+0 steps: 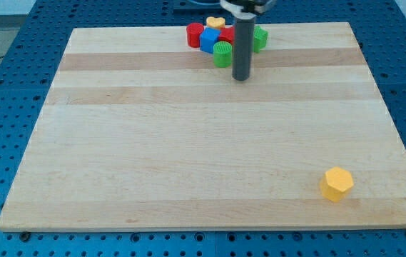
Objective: Move green circle into the blue cube
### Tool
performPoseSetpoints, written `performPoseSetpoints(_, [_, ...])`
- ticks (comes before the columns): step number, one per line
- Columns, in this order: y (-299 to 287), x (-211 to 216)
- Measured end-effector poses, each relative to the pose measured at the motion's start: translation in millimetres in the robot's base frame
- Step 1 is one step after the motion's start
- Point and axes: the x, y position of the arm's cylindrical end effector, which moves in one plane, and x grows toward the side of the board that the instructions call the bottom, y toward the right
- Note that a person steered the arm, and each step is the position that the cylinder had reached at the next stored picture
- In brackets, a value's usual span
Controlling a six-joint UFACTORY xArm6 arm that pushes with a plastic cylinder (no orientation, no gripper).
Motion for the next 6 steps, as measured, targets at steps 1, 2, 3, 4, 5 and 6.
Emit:
performPoseSetpoints(1, [-9,-21])
performPoseSetpoints(2, [-17,-26])
performPoseSetpoints(3, [-29,-29])
performPoseSetpoints(4, [-39,-29])
performPoseSetpoints(5, [-47,-29])
performPoseSetpoints(6, [-59,-33])
